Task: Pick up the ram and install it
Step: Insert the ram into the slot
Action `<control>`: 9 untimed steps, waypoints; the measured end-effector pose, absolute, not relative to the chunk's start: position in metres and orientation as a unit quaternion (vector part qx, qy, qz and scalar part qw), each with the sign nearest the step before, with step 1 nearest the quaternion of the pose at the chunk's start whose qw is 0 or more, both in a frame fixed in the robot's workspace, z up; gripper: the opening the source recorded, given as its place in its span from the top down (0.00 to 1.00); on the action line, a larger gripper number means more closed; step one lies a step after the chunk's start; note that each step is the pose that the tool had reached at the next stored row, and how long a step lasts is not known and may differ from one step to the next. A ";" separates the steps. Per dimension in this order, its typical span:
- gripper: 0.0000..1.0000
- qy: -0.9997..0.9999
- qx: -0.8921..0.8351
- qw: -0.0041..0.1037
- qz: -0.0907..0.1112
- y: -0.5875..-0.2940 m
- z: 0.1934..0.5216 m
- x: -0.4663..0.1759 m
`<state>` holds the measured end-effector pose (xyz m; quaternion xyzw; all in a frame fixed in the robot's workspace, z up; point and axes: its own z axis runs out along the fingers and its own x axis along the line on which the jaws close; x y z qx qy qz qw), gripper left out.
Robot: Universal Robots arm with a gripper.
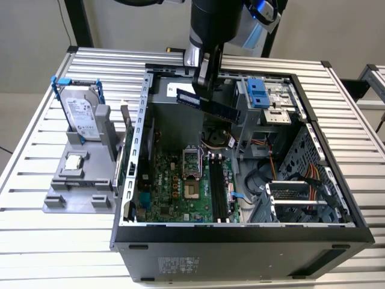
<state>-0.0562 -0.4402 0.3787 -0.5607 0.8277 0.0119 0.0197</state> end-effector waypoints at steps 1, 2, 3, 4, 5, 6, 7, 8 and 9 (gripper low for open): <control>1.00 0.831 -0.556 0.020 0.012 -0.440 0.379 -0.056; 1.00 0.834 -0.551 0.020 0.012 -0.440 0.379 -0.056; 1.00 0.838 -0.546 0.020 0.012 -0.440 0.379 -0.056; 1.00 0.841 -0.541 0.020 0.011 -0.440 0.379 -0.056; 1.00 0.844 -0.536 0.020 0.011 -0.440 0.379 -0.056; 1.00 0.847 -0.530 0.020 0.011 -0.440 0.379 -0.056; 1.00 0.851 -0.525 0.020 0.011 -0.440 0.379 -0.056; 1.00 0.854 -0.520 0.020 0.011 -0.440 0.379 -0.056; 1.00 0.857 -0.515 0.020 0.011 -0.440 0.379 -0.056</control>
